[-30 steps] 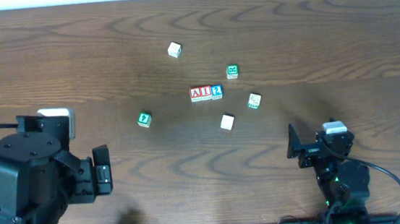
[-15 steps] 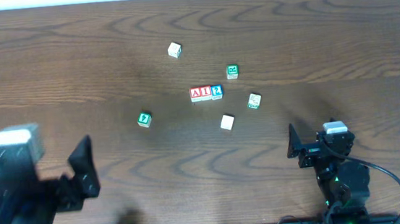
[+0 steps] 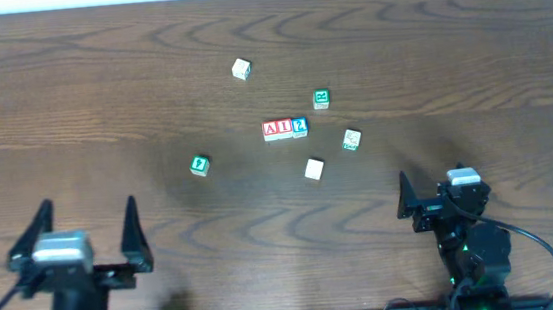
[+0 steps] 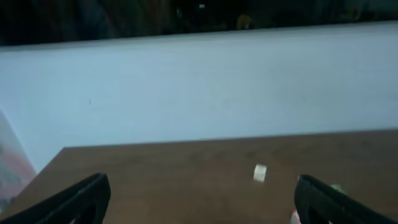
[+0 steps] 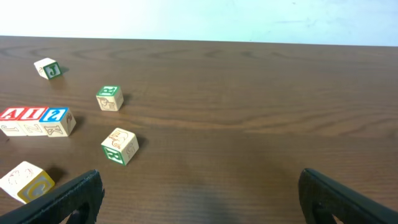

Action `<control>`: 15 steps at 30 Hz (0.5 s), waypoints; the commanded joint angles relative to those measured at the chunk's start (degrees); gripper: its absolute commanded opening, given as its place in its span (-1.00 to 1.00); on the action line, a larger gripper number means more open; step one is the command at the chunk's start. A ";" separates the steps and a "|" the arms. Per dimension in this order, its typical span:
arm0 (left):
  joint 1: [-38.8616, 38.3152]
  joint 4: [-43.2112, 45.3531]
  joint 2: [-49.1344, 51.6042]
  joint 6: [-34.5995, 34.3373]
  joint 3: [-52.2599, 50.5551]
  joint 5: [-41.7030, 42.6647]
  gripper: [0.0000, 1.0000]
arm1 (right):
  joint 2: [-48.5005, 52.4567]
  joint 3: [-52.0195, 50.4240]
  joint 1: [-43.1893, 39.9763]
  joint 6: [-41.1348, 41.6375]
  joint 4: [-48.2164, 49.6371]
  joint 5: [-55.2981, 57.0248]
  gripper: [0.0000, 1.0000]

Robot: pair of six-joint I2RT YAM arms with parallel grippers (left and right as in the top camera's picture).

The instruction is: Spell out Ai2

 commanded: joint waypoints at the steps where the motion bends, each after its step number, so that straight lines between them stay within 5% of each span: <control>1: 1.73 3.98 -4.35 2.80 -8.74 3.04 0.91 | 0.02 -0.11 -0.35 0.59 -0.31 0.13 0.99; 15: 4.22 43.04 -13.51 5.33 -41.53 5.97 0.91 | 0.02 -0.11 -0.35 0.59 -0.28 0.13 0.99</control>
